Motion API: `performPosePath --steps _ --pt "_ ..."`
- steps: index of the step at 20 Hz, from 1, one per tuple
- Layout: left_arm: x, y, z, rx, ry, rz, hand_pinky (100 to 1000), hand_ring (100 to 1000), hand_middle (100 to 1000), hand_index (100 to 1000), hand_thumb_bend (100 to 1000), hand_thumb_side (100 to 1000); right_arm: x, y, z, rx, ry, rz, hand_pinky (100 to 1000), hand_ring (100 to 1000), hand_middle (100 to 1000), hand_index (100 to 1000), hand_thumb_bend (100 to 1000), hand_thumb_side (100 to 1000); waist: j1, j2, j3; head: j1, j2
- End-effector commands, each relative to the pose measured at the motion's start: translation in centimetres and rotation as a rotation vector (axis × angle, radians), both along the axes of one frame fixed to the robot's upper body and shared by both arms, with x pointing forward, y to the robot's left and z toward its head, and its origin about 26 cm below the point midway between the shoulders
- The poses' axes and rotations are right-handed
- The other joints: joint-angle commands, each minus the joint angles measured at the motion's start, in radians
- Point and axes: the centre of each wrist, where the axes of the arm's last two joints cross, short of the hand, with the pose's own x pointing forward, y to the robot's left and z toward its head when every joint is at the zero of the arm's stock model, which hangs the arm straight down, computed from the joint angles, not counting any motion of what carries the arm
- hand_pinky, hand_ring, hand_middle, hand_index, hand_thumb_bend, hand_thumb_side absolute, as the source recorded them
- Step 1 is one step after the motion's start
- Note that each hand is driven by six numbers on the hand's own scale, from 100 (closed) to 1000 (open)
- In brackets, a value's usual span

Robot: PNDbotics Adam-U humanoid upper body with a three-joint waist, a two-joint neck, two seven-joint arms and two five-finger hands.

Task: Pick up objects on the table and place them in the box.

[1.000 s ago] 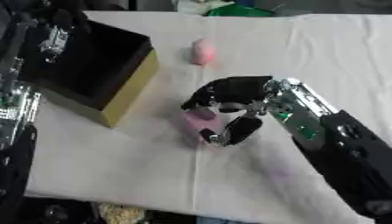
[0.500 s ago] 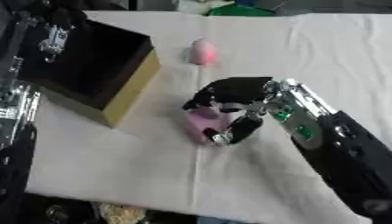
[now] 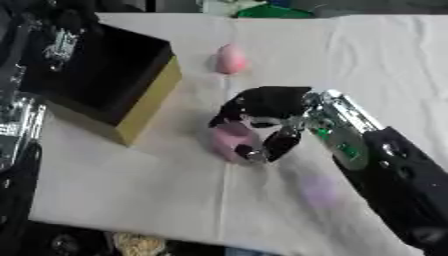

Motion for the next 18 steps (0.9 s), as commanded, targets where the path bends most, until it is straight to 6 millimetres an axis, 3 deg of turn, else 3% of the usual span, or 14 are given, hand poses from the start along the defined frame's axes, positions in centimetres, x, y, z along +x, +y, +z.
performPosePath --steps 1,11,18 --pt "-0.2 0.2 1.1 0.003 -0.037 0.001 629 531 546 745 100 549 0.0 -0.4 1.9 -0.009 -0.047 0.048 848 747 423 912 100 189 0.0 -0.018 0.001 0.001 0.005" --pt "-0.5 -0.6 0.9 -0.017 -0.032 -0.028 628 530 546 744 100 544 -0.1 -0.7 6.9 0.09 -0.127 0.015 837 757 421 906 100 179 -0.02 -0.04 0.033 -0.012 0.002" --pt "-1.2 -2.9 1.5 -0.068 -0.044 -0.116 627 530 545 742 100 535 1.1 -1.6 10.5 0.189 -0.212 -0.096 829 764 422 905 100 164 -0.041 -0.049 0.098 -0.062 -0.041"
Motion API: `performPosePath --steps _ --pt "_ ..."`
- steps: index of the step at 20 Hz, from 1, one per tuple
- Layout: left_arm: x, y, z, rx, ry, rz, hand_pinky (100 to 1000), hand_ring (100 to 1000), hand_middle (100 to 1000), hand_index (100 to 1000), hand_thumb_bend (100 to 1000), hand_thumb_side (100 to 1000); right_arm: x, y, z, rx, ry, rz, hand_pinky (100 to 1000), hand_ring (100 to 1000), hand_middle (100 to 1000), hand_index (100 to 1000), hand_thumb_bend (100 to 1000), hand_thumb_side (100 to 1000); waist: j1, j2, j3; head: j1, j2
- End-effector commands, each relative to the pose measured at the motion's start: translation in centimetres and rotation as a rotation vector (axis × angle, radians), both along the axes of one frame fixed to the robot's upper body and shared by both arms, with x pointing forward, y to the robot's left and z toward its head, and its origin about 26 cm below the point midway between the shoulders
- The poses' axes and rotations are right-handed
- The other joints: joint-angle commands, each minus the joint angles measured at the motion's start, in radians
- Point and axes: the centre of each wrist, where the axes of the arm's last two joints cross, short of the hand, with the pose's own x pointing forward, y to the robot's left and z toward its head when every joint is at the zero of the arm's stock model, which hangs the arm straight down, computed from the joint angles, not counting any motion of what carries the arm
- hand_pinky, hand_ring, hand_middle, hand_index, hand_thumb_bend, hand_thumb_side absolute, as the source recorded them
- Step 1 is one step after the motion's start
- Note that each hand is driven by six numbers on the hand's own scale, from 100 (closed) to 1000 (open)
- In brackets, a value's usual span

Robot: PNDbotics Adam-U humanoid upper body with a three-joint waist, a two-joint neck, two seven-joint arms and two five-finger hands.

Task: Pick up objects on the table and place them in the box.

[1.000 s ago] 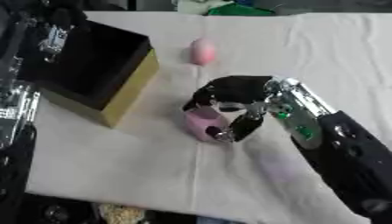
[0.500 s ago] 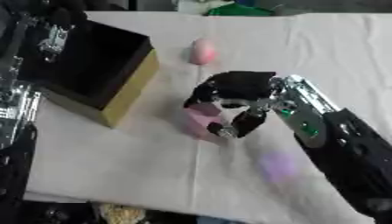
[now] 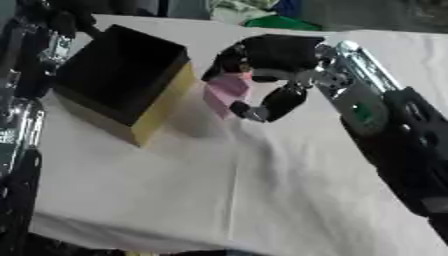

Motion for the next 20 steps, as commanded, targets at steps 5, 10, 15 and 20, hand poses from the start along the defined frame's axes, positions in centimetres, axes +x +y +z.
performPosePath --steps 5,10,15,20 --pt "-0.8 -2.8 1.6 -0.03 -0.044 -0.127 627 529 545 741 100 531 2.1 -1.0 3.6 0.114 -0.096 -0.136 828 759 433 906 100 143 -0.012 -0.019 0.061 -0.077 -0.047" --pt "-1.2 -4.8 2.4 -0.044 -0.071 -0.22 629 531 548 741 100 521 3.7 -0.5 3.6 0.147 -0.103 -0.193 831 756 434 908 100 137 -0.018 -0.012 0.121 -0.14 -0.06" --pt "-1.5 -5.9 3.0 -0.052 -0.097 -0.283 631 533 550 741 100 515 4.6 0.9 2.7 0.14 -0.095 -0.208 835 758 446 912 100 136 -0.015 -0.006 0.166 -0.187 -0.065" --pt "-1.7 -6.6 3.3 -0.058 -0.111 -0.323 632 534 551 742 100 513 4.9 3.1 1.2 0.098 -0.066 -0.182 842 774 482 926 100 154 -0.012 0.0 0.188 -0.218 -0.054"
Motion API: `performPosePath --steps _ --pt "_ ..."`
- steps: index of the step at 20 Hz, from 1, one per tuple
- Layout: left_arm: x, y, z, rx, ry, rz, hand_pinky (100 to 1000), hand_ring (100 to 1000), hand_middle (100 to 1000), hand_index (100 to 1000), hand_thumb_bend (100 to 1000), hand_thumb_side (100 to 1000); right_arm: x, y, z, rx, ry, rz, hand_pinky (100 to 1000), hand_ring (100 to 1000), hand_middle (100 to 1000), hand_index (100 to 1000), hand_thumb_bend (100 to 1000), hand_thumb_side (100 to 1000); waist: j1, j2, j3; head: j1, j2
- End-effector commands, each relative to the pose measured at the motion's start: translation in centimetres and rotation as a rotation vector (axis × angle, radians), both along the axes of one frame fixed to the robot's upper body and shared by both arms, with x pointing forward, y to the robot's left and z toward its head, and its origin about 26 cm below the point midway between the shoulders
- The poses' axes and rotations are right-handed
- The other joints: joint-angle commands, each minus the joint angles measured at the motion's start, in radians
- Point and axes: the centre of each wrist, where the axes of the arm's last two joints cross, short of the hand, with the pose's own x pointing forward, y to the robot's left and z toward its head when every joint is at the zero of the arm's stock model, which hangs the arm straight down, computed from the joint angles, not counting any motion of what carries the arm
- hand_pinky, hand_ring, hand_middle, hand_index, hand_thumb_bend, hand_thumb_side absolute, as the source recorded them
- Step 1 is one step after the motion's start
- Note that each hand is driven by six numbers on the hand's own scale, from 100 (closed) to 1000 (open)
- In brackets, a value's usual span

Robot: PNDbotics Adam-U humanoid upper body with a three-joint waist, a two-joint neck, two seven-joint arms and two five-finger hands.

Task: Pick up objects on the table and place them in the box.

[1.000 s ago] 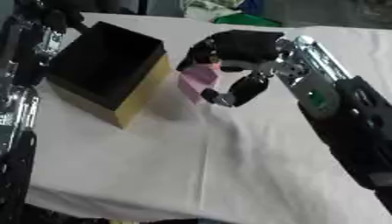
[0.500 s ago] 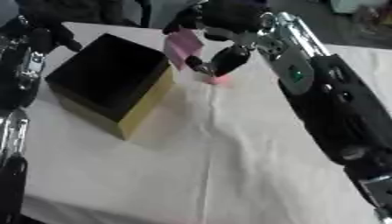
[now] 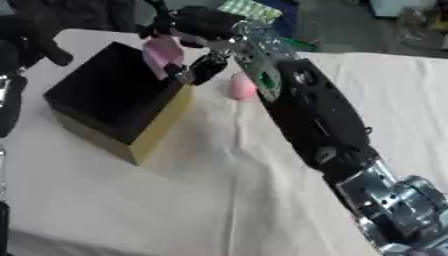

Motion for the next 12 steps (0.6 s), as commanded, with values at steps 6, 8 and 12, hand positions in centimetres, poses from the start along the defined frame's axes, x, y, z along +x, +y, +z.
performPosePath --steps 6,8,12 --pt "-0.5 -0.7 1.3 -0.01 -0.052 -0.05 633 534 551 742 100 512 -0.2 2.7 -0.9 -0.084 0.004 0.053 848 802 623 959 100 165 0.007 -0.01 0.009 -0.03 0.013" --pt "-0.6 -0.8 1.4 -0.01 -0.053 -0.053 633 534 551 743 100 511 -0.4 3.0 -0.9 -0.086 -0.005 0.069 851 818 733 975 100 164 0.006 -0.01 0.009 -0.03 0.014" --pt "-0.6 -0.8 1.4 -0.011 -0.054 -0.055 633 534 551 743 100 512 -0.9 3.6 -0.5 -0.089 -0.045 0.104 862 853 921 997 100 183 0.004 -0.009 0.008 -0.028 0.014"
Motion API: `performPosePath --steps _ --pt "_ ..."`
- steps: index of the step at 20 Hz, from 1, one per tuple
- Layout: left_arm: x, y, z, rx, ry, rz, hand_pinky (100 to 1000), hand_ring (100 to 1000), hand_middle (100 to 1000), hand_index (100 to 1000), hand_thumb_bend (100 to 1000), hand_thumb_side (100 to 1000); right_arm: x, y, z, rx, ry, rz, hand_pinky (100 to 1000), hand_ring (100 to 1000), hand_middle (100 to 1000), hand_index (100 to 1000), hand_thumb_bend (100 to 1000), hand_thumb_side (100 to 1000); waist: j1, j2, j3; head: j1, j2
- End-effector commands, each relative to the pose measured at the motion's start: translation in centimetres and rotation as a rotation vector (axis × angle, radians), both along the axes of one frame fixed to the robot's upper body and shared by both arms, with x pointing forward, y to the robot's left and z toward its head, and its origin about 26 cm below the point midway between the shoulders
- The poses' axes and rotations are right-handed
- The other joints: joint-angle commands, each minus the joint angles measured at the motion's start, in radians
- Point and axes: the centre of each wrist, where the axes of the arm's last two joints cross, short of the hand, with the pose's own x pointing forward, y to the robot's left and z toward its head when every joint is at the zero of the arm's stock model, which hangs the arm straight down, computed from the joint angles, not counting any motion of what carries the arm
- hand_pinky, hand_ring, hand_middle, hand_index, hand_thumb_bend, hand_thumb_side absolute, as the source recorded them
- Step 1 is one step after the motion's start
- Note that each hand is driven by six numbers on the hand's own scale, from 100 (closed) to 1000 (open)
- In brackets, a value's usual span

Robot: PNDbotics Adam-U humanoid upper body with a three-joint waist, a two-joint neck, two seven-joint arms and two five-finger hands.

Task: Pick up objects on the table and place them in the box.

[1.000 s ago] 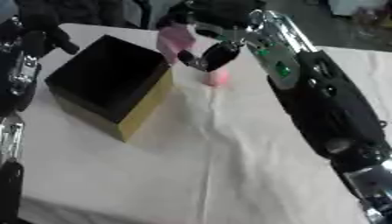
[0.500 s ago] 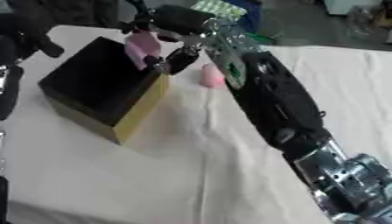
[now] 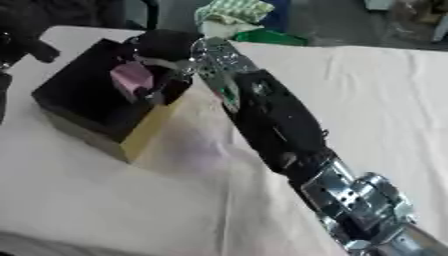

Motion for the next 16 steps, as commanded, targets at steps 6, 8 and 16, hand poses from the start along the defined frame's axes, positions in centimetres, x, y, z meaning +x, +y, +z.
performPosePath --steps 6,8,16 --pt "-0.36 -0.32 1.01 -0.004 -0.036 -0.019 633 534 551 743 100 512 -0.99 0.97 1.87 -0.004 -0.095 0.065 870 870 1000 1000 100 184 0.004 -0.014 -0.002 0.006 0.005" --pt "-0.36 -0.32 1.02 -0.005 -0.036 -0.019 634 534 552 743 100 511 -1.02 0.94 1.95 0.0 -0.098 0.066 869 869 1000 1000 100 194 0.005 -0.014 -0.004 0.009 0.005" --pt "-0.34 -0.27 0.92 -0.001 -0.035 -0.019 634 534 552 744 100 512 -0.9 0.31 2.31 0.028 -0.101 0.049 865 869 999 1000 100 243 0.01 -0.017 -0.017 0.014 0.008"
